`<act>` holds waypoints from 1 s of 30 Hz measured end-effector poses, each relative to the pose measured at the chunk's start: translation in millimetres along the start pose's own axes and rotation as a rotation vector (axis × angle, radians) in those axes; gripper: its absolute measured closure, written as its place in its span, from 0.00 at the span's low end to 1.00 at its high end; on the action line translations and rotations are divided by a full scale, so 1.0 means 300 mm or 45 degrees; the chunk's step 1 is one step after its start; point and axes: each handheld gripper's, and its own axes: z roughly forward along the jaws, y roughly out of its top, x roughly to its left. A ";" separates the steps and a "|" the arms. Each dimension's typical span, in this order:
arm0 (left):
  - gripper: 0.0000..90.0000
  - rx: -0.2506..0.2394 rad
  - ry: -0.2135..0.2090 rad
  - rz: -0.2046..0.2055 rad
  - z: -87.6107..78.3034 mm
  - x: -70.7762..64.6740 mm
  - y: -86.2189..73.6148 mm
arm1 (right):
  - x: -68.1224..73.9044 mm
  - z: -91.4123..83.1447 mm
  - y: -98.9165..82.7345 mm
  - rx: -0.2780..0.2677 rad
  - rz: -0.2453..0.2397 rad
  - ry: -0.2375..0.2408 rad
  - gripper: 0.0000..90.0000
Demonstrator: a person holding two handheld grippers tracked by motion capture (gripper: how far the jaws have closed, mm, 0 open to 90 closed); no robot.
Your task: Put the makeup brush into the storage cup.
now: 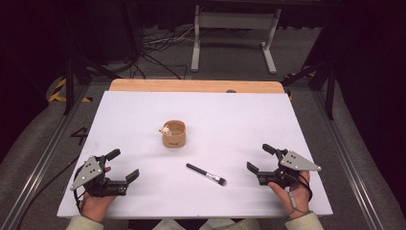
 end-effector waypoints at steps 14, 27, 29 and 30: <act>0.00 0.025 -0.022 0.026 0.010 -0.017 0.034 | -0.005 -0.003 0.006 -0.012 -0.006 -0.009 0.10; 0.00 0.087 -0.203 0.084 0.132 -0.086 0.127 | -0.015 -0.036 -0.002 -0.012 0.014 -0.038 0.10; 0.00 0.089 -0.228 0.092 0.157 -0.098 0.140 | -0.016 -0.043 -0.004 -0.015 0.020 -0.043 0.10; 0.00 0.092 -0.240 0.105 0.168 -0.102 0.145 | -0.017 -0.047 -0.005 -0.014 0.022 -0.045 0.10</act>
